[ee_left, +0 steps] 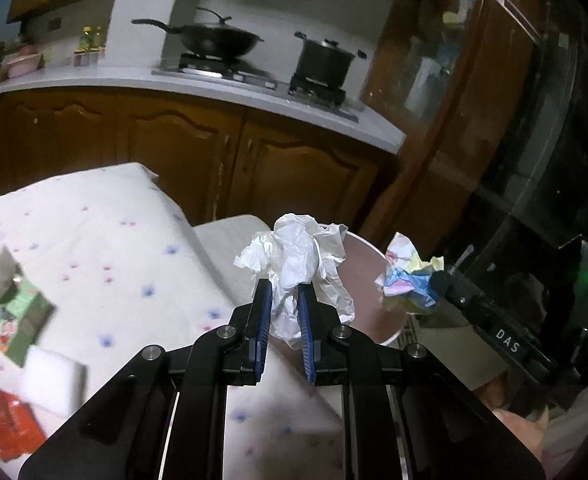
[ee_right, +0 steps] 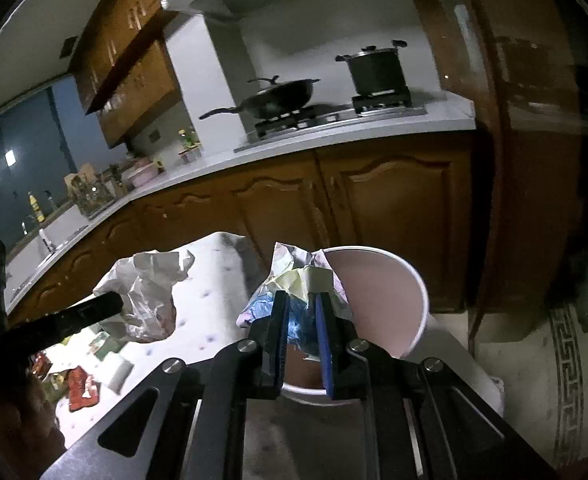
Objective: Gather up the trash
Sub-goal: 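Carry tissue and wrapper over the bin and open both tools to drop them, then move both open tools back over the table toward the white sponge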
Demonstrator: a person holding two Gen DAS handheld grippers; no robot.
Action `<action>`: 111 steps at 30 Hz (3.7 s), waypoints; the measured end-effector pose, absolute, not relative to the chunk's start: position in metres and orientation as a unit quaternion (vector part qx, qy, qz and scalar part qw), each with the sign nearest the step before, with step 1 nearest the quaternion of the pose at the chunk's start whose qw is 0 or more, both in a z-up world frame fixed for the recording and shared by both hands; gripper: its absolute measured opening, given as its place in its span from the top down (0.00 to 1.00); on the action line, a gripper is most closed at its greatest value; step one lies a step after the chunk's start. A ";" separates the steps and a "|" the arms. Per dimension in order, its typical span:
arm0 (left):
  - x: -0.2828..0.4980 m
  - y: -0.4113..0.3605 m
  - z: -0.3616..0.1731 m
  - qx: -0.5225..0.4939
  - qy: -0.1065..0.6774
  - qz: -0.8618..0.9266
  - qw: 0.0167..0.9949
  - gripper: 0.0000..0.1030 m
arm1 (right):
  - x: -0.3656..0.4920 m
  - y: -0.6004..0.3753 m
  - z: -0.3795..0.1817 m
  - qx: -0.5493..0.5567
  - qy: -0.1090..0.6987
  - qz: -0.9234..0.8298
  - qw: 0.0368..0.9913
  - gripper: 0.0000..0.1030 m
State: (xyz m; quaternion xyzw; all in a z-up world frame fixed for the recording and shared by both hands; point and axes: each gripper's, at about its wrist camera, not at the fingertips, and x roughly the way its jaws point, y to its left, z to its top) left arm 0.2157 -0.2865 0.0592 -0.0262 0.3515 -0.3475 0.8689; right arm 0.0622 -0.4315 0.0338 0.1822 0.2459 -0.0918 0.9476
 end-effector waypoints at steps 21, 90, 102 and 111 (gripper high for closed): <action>0.245 -0.369 0.013 0.022 0.401 -0.370 0.838 0.82 | 0.093 -0.479 -0.012 0.212 0.297 -0.110 0.924 0.81; 0.195 -0.035 0.052 -0.100 0.339 -0.135 0.926 0.28 | 0.103 -0.268 0.030 0.179 0.277 0.103 0.939 0.15; 0.235 -0.008 0.049 -0.116 0.366 -0.120 0.916 0.28 | 0.136 -0.222 0.017 0.115 0.315 0.157 0.929 0.15; 0.296 -0.033 0.045 -0.082 0.409 -0.135 0.899 0.27 | 0.170 -0.177 -0.019 -0.027 0.376 0.226 0.898 0.15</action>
